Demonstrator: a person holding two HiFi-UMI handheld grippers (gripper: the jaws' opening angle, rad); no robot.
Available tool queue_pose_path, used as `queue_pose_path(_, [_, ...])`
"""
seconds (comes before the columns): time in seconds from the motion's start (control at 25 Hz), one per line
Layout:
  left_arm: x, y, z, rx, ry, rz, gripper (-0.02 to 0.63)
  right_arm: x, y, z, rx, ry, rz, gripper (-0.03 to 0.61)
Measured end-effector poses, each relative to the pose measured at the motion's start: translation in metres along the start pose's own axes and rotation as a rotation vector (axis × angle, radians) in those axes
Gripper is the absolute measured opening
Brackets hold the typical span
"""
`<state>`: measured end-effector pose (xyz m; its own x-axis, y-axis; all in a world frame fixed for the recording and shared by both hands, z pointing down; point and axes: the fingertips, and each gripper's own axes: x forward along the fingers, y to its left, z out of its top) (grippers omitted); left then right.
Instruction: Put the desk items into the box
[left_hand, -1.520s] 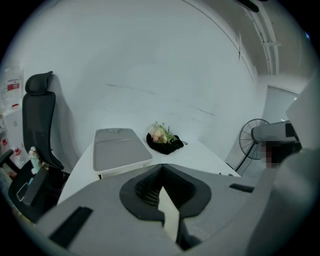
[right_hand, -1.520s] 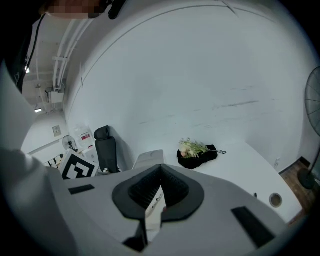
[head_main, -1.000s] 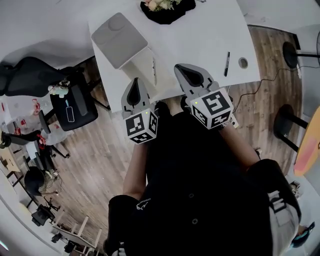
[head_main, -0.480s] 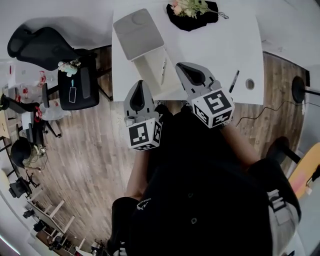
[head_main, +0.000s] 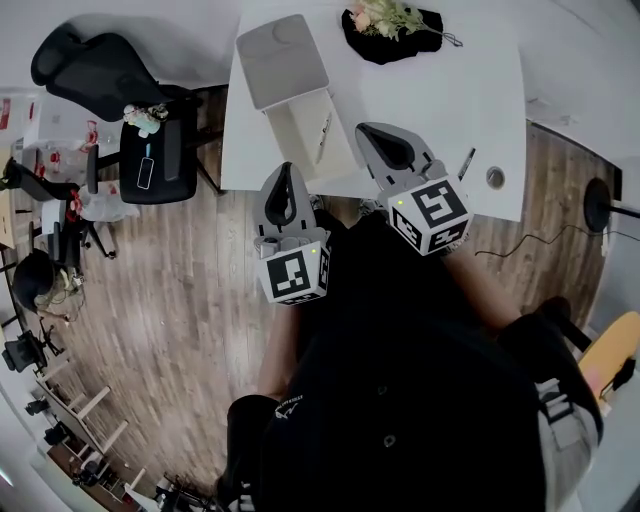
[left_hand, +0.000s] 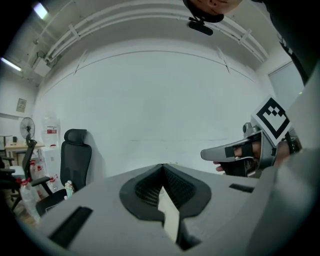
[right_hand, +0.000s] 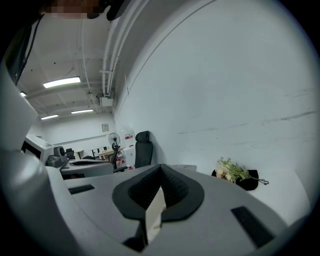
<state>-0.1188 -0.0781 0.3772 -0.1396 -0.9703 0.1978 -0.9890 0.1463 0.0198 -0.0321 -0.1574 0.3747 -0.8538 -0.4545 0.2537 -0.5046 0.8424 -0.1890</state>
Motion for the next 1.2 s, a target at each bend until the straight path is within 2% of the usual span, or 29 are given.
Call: queue_pose_path(1.2, [-0.013, -0.014, 0.001, -0.004, -0.005, 0.010, 0.006, -0.022, 0.005, -0.001, -0.011, -0.007, 0.024, -0.002])
